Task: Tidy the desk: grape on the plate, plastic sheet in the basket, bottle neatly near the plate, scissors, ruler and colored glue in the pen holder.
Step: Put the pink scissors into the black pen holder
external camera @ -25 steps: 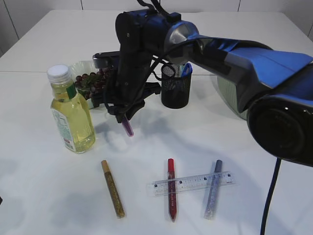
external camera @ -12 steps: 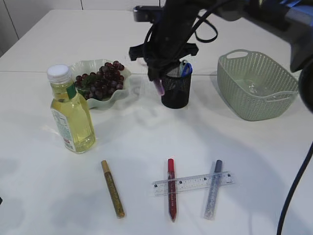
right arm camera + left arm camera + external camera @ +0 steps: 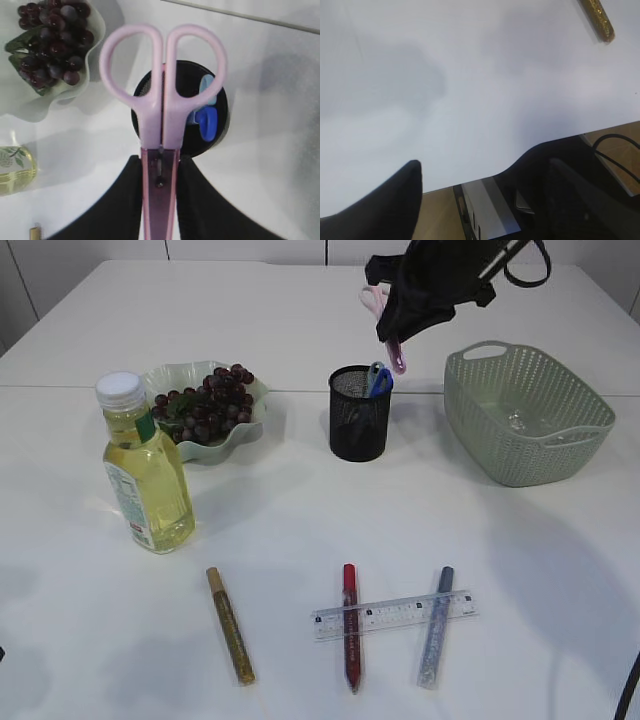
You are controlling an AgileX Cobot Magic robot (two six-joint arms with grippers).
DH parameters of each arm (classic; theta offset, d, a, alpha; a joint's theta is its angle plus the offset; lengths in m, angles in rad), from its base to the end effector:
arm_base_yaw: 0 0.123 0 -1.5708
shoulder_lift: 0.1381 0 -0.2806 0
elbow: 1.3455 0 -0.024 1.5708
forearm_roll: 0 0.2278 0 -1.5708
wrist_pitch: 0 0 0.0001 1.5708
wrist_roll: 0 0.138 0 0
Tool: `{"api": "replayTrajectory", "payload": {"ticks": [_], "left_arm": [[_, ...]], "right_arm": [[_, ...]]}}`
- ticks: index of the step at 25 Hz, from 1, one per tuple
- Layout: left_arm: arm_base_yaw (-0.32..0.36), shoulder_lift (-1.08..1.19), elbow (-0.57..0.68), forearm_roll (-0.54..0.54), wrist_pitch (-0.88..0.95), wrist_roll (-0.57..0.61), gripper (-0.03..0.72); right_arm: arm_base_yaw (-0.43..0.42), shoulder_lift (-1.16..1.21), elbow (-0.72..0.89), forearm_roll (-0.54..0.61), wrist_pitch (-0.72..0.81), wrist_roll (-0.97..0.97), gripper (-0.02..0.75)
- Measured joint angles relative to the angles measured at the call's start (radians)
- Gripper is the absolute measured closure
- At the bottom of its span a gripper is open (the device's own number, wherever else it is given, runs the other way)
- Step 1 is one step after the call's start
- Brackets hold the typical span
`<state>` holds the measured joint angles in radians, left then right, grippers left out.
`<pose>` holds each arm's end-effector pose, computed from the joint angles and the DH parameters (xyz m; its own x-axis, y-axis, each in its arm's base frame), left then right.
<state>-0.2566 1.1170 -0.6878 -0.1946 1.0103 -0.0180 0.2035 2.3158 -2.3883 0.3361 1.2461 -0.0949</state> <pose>0.1549 -0.0640 0.2033 -0.9703 0.1301 -0.2040 0.1688 0.9680 -0.1859 0.4819 0.1435 0.2461 -0.8638 -0.1626 -0.4769 -0.3255 0.9026 0.2817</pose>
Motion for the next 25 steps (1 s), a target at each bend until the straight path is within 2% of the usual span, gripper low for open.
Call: {"api": "replayTrajectory", "payload": {"ticks": [5,11,21,25], "left_arm": [[0.000,0.000,0.000,-0.012,0.013,0.000,0.129],[0.000,0.000,0.000,-0.020,0.027,0.000,0.129],[0.000,0.000,0.000,-0.020,0.038,0.000,0.129],[0.000,0.000,0.000,-0.020,0.039,0.000,0.129]], "right_arm": [[-0.065,0.000,0.000,0.194,-0.044,-0.185,0.573],[-0.134,0.065,-0.008,0.510,-0.082,-0.460,0.573],[-0.150,0.207,-0.030,0.794,-0.101,-0.817,0.573],[-0.153,0.239,-0.043,0.834,-0.107,-0.895,0.573]]}}
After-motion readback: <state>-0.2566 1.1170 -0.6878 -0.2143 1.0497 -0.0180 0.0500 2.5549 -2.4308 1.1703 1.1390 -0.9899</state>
